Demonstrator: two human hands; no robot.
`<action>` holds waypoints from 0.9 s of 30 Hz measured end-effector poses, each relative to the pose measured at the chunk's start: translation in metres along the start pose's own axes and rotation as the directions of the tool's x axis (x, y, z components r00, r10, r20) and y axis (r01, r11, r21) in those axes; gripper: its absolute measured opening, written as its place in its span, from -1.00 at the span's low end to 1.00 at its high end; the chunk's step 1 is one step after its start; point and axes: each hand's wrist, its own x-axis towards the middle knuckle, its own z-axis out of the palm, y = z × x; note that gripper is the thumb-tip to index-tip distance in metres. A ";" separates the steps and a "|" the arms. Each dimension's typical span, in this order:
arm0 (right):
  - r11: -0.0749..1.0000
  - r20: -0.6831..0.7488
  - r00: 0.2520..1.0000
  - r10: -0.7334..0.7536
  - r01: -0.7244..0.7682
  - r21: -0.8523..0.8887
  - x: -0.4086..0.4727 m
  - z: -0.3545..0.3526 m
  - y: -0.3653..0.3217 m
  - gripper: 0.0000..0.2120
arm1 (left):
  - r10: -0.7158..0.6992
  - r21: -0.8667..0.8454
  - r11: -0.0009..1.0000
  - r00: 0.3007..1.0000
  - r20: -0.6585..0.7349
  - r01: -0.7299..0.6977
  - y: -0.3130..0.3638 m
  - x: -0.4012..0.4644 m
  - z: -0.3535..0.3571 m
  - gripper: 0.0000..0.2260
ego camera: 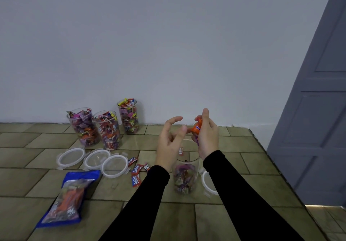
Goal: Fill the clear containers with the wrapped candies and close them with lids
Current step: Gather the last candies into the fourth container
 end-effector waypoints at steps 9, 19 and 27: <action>0.999 0.029 0.999 0.015 -0.016 0.052 0.005 -0.001 0.004 -0.63 | -0.291 -0.074 0.954 0.957 0.021 0.292 -0.030 -0.001 -0.009 -0.39; 0.974 0.244 0.963 -0.115 0.061 0.219 0.004 -0.003 0.006 -0.80 | -0.402 -0.206 0.889 0.913 0.073 0.408 -0.045 0.002 -0.008 -0.22; 0.988 0.349 0.927 -0.140 0.108 0.109 0.007 -0.009 0.008 -0.89 | -0.405 -0.261 0.876 0.913 0.058 0.405 -0.048 0.002 -0.007 -0.31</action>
